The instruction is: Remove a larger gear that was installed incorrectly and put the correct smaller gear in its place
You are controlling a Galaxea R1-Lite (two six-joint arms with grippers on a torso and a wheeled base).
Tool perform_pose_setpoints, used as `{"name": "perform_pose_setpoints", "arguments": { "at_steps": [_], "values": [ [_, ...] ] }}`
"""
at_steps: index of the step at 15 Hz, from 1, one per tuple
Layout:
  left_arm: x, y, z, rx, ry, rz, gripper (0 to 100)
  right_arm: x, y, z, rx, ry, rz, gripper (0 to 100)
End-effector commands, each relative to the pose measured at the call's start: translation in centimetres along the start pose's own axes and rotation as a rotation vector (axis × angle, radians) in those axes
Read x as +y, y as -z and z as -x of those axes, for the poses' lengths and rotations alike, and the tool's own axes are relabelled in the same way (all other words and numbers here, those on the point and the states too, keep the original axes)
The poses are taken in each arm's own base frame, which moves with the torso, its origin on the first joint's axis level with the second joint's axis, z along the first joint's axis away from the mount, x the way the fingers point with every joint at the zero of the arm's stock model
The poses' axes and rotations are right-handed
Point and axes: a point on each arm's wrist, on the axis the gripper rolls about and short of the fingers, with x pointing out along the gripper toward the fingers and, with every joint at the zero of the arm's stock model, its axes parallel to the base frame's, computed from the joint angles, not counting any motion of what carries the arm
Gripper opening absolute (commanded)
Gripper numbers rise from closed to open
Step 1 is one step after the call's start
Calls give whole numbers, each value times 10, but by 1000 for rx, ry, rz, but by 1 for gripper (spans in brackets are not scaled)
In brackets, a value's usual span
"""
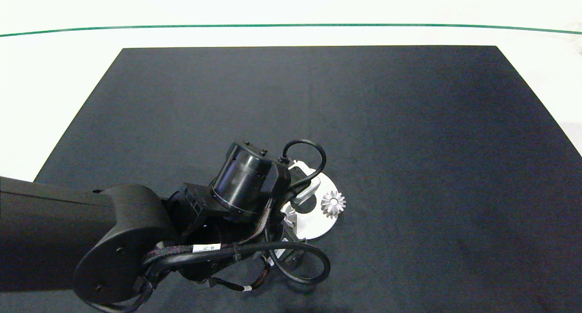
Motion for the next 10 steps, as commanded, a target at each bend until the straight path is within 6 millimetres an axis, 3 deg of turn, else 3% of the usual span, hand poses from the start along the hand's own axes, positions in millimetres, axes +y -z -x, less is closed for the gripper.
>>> {"name": "perform_pose_setpoints", "arguments": {
  "at_steps": [1, 5, 10],
  "values": [
    [0, 2, -1, 15, 1, -2, 100, 0, 0, 0, 1, -2, -1, 100],
    [8, 8, -2, 56, -3, 23, 99, 0, 0, 1, -2, -2, 0, 100],
    [9, 1, 0, 32, -6, 33, 90, 0, 0, 0, 0, -2, -2, 100]
  ]
}}
